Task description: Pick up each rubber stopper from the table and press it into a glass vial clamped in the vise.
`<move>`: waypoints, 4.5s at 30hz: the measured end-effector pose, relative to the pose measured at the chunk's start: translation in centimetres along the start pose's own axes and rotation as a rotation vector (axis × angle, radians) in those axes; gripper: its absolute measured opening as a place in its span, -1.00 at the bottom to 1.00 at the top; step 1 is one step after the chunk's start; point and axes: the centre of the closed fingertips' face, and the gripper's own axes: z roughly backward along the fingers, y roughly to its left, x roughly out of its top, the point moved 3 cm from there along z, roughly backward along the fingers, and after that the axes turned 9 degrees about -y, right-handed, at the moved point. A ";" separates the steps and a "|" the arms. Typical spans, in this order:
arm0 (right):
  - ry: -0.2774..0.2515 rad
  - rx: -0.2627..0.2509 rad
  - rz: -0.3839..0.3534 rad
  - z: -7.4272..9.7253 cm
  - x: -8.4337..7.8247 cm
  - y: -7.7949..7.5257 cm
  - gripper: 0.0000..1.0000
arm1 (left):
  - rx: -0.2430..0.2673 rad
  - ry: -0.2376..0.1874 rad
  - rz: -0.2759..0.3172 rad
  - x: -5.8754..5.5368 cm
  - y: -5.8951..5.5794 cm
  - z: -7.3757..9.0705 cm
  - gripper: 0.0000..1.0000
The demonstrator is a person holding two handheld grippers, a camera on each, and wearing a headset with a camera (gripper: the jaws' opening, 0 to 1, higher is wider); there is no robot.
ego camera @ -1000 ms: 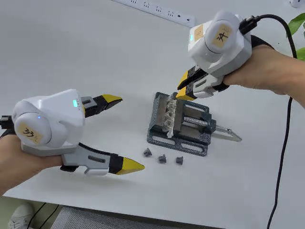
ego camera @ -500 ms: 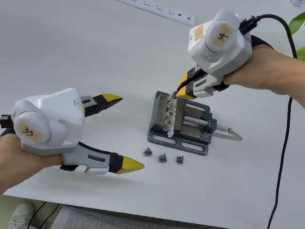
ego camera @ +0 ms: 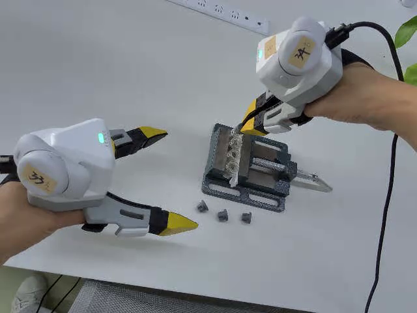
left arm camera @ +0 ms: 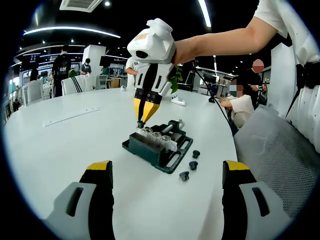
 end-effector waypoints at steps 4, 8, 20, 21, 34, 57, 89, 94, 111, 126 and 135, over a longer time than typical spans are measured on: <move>0.007 0.001 0.002 0.0 -0.1 0.0 -0.96 | -0.001 -0.001 0.001 0.0 0.1 -0.1 0.79; 0.030 0.008 0.026 -0.1 0.0 0.1 -0.96 | -0.001 -0.004 0.003 0.0 0.2 -0.2 0.79; 0.061 0.022 0.023 -0.2 0.1 -0.1 -0.96 | 0.000 -0.011 0.006 0.0 0.6 -0.3 0.79; 0.065 0.024 0.019 -0.3 0.1 -0.1 -0.96 | 0.001 -0.010 0.007 0.0 0.6 -0.3 0.78; 0.092 0.027 0.028 -0.2 0.2 -0.1 -0.97 | 0.004 -0.019 0.009 0.1 0.7 -0.3 0.77; 0.126 0.023 0.004 -0.4 0.3 0.0 -0.98 | 0.004 -0.029 0.015 0.2 0.8 -0.5 0.75; 0.158 -0.001 0.066 -0.5 0.5 0.0 -0.97 | -0.013 -0.014 -0.019 1.2 0.1 -0.5 0.74; 0.112 -0.010 0.035 -0.6 0.4 -0.1 -0.97 | -0.008 -0.005 -0.028 1.3 0.1 -0.2 0.74; 0.142 0.006 0.039 -0.6 0.3 -0.2 -0.98 | 0.017 -0.014 -0.023 1.2 0.2 0.1 0.73; 0.136 0.011 0.027 -0.5 0.2 -0.1 -0.97 | -0.002 -0.023 -0.032 2.5 -0.5 -0.4 0.73; 0.087 -0.004 0.017 -0.4 0.2 0.2 -0.96 | 0.001 -0.011 -0.044 2.8 -0.3 0.3 0.72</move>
